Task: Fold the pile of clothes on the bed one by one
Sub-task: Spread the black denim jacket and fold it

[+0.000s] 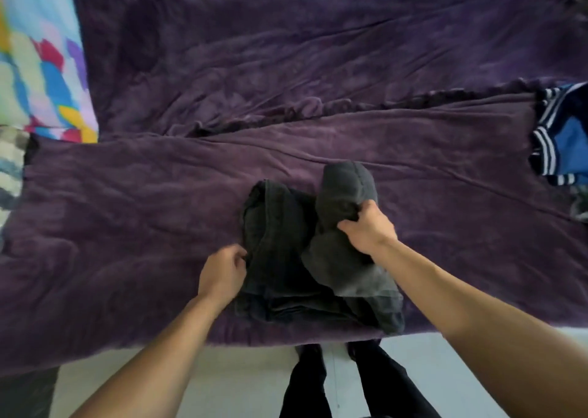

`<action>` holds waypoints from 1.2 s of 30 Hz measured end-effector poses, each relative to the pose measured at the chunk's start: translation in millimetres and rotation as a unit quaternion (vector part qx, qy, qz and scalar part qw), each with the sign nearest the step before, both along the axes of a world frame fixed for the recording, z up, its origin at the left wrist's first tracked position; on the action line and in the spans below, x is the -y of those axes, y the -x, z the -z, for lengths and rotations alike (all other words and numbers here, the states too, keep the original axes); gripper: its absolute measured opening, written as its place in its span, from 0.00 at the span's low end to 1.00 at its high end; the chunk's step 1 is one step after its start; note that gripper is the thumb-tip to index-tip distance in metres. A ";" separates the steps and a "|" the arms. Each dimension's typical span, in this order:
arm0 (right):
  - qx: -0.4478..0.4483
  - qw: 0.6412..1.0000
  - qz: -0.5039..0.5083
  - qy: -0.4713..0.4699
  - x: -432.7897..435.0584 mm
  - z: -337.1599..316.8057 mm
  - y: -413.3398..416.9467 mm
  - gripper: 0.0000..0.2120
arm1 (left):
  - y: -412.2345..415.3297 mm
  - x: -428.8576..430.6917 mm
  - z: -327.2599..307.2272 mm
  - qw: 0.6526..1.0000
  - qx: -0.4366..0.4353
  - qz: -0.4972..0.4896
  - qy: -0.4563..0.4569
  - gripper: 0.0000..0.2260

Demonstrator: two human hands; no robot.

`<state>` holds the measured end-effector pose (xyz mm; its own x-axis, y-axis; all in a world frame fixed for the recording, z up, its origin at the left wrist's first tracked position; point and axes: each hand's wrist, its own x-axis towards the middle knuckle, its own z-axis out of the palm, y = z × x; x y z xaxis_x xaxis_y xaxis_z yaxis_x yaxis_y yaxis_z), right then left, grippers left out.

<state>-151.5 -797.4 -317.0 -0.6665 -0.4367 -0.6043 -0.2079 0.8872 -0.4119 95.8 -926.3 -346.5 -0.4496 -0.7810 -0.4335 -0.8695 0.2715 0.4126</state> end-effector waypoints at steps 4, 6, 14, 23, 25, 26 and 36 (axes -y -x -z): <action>-0.003 0.997 -0.070 0.029 68.1 6.0 -72.1 0.17 | -59.7 15.3 -0.4 0.998 0.018 -0.061 0.005 0.10; 0.025 0.992 -0.125 0.024 81.1 23.4 -106.7 0.18 | -81.0 16.5 7.2 0.996 0.025 -0.086 -0.001 0.10; -0.007 0.974 -0.136 0.179 33.5 54.4 -112.5 0.16 | -29.3 15.2 16.4 0.988 -0.063 -0.117 0.083 0.14; -0.120 0.980 -0.159 -0.027 -17.2 104.3 -50.6 0.30 | 83.9 16.2 72.2 0.980 0.078 0.142 0.114 0.27; -0.096 0.985 -0.144 -0.020 -9.5 122.6 -69.4 0.31 | 62.4 26.6 105.6 0.985 0.116 0.092 0.094 0.27; -0.092 0.986 -0.136 -0.020 -5.7 131.8 -77.8 0.31 | 51.7 31.5 119.7 0.985 0.127 0.073 0.086 0.27; -0.065 0.992 -0.111 -0.006 -2.2 183.3 -73.1 0.36 | 47.5 25.3 158.1 0.991 0.084 0.013 0.100 0.28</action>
<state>-78.4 -795.2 -500.3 -0.6276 -0.5742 -0.5258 -0.4492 0.8186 -0.3579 48.2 -951.6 -504.7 -0.4050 -0.8483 -0.3412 -0.9131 0.3563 0.1981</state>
